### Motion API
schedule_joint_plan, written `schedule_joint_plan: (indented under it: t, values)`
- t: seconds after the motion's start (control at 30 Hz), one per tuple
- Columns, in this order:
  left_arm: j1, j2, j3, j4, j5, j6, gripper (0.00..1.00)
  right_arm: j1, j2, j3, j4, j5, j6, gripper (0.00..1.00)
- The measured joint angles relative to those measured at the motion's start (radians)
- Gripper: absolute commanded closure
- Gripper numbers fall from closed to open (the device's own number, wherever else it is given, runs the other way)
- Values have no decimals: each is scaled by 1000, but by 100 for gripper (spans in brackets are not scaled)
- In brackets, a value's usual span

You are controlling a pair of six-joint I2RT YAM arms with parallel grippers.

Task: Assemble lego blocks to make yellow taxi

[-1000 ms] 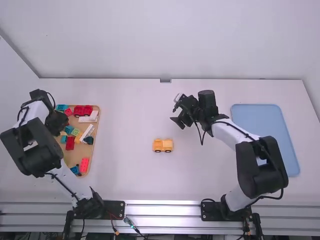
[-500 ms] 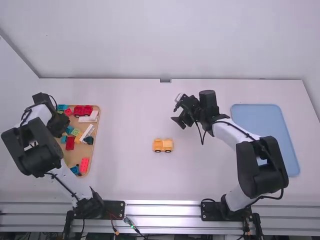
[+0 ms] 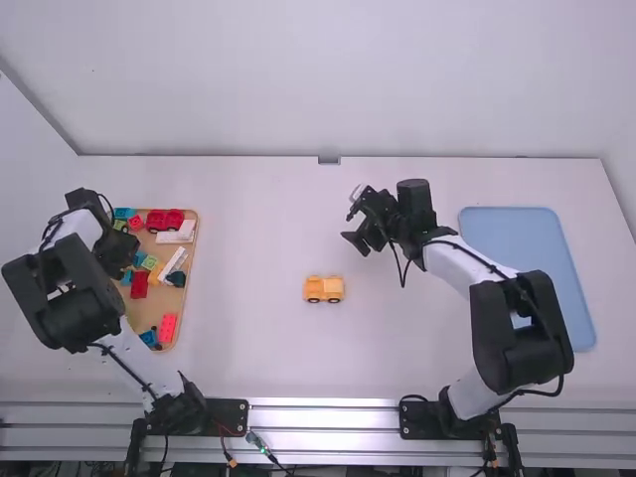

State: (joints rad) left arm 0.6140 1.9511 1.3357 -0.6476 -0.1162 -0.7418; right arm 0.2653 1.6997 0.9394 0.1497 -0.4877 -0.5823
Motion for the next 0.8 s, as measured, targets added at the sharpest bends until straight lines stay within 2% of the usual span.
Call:
schedule_joint_plan:
  t: [0.47, 0.8]
  values:
    - [4, 42, 40, -6, 17, 29, 57, 0, 0, 0, 1, 0, 3, 1]
    - [4, 42, 40, 14, 1, 105, 55, 0, 0, 0, 1, 0, 6, 1]
